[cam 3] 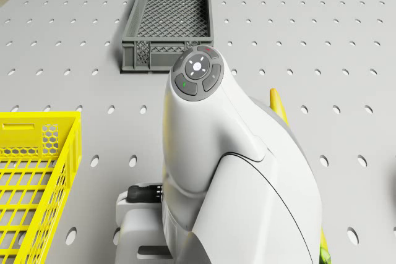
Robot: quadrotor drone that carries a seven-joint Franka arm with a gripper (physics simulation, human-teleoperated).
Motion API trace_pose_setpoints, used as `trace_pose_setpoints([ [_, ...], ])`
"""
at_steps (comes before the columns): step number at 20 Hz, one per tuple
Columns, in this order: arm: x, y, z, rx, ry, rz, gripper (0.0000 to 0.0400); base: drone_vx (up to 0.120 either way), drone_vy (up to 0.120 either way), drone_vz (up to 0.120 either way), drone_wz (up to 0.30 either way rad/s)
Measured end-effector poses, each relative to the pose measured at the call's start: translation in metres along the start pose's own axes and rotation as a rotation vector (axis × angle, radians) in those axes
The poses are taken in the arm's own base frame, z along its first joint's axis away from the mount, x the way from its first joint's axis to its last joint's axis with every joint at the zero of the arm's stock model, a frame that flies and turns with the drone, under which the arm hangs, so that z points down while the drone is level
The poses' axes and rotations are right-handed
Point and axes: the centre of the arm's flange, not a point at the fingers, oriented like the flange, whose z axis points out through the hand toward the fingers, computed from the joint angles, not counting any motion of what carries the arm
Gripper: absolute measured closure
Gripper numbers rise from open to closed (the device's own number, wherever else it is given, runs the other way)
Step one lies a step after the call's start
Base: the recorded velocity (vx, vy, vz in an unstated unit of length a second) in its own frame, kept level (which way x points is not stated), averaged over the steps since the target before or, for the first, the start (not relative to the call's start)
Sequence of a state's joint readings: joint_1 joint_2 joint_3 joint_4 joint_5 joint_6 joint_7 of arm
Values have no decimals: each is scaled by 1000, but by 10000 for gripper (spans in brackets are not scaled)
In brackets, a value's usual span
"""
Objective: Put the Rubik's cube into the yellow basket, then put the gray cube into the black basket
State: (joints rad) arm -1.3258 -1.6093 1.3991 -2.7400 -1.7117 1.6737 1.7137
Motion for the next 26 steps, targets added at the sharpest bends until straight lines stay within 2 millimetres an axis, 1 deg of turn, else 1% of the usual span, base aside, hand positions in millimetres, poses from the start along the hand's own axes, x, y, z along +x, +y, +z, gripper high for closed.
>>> trace_pose_setpoints([
  [3, 2, -2, 1, 0, 0, 0, 0, 0, 0, 0, 0],
  [4, 3, -3, 1, 0, 0, 0, 33, 0, 0, 0, 0],
  [6, 3, -3, 1, 0, 0, 0, 79, 0, 0, 0, 0],
  [8, 4, -4, 2, 0, 0, 0, 107, 0, 0, 0, 0],
  [11, 4, -4, 2, 0, 0, 0, 130, 0, 0, 0, 0],
  [15, 4, -4, 2, 0, 0, 0, 143, 0, 0, 0, 0],
  [21, 5, -5, 1, 0, 0, 0, 148, 0, 0, 0, 0],
  [24, 4, -5, -7, 0, 0, 0, 149, 0, 0, 0, 0],
  [26, 4, -5, -14, 0, 0, 0, 149, 0, 0, 100, 0],
])
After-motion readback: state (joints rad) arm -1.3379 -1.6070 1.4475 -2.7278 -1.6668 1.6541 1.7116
